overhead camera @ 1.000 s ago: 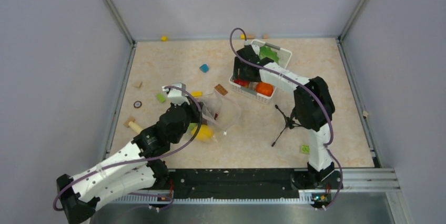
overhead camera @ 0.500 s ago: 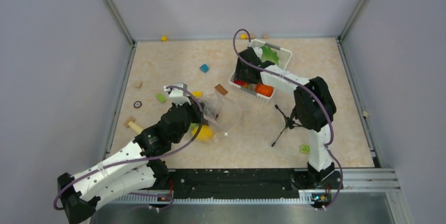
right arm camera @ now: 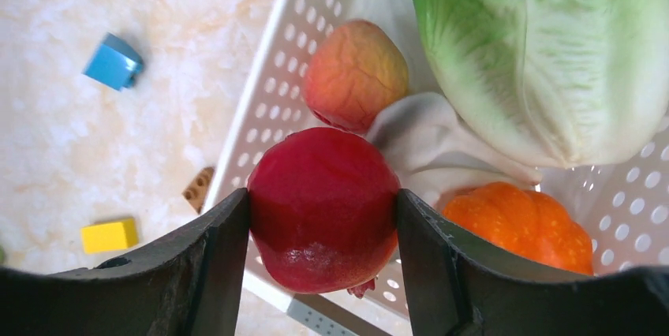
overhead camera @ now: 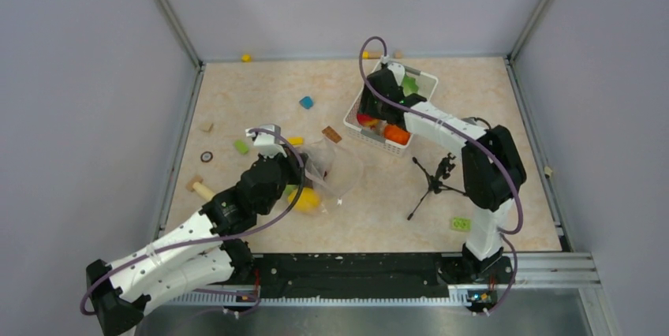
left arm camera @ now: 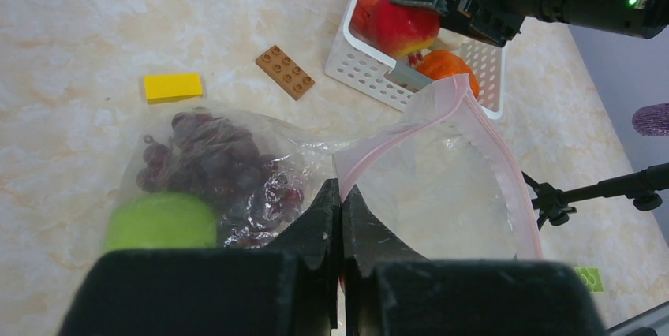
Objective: Place the food in the zip-top bag and seal the zipper
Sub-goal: Pick up the fake fruit from the bin, then place the fake fruit in the zipper food storage bag.
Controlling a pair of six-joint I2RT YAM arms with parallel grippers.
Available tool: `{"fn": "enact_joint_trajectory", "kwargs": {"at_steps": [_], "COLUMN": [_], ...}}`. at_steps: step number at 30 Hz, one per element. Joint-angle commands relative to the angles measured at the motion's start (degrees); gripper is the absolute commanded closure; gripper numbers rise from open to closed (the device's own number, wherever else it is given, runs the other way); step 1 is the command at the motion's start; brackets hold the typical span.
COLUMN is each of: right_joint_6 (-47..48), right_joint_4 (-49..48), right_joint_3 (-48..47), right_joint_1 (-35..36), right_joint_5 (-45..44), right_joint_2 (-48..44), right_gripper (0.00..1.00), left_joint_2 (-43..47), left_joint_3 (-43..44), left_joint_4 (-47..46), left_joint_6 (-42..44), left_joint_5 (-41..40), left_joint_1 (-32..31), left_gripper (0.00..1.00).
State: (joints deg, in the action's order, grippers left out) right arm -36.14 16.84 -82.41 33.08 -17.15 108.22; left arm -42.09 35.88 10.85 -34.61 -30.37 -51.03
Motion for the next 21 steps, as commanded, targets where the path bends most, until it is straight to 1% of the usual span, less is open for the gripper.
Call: {"fn": "enact_joint_trajectory", "kwargs": {"at_steps": [1,5,7,11,13,15,17,21], "right_joint_6": [3.9,6.8,9.6,14.1,14.8,14.9,15.0,13.5], "right_joint_4": [-4.4,-5.3,-5.7,-6.9,-7.7,-9.7,-12.7,-19.8], "right_joint_3": [-1.4,-2.1,-1.9,0.4,2.4,5.3,8.8,15.4], "right_joint_1": [-0.8,-0.5,0.3,3.2,4.0,4.7,5.1,5.7], "right_joint_5": [-0.7,0.9,3.1,4.5,7.0,11.2,17.6,35.8], "right_joint_2": [-5.4,-8.0,-10.3,-17.1,-21.0,-25.2,-29.0,-34.9], "right_gripper": [0.77,0.78,0.78,0.78,0.78,0.78,0.78,0.78], "left_joint_2": [1.3,1.4,1.3,1.4,1.4,1.2,1.2,1.8], "left_joint_3": [-0.4,-0.5,-0.4,-0.4,-0.4,-0.4,-0.2,-0.1], "left_joint_4": [-2.3,-2.3,-2.3,-2.3,-2.4,-2.3,-2.1,-1.7], "left_joint_6": [-0.6,-0.9,-0.9,-1.0,-1.2,-1.2,-1.2,-1.4], "left_joint_5": [1.3,1.4,1.4,1.4,1.5,1.6,1.8,2.6], "left_joint_1": [0.2,0.2,0.1,0.1,0.2,0.2,0.1,0.2], "left_gripper": [1.0,1.0,1.0,1.0,1.0,1.0,1.0,1.0]}}
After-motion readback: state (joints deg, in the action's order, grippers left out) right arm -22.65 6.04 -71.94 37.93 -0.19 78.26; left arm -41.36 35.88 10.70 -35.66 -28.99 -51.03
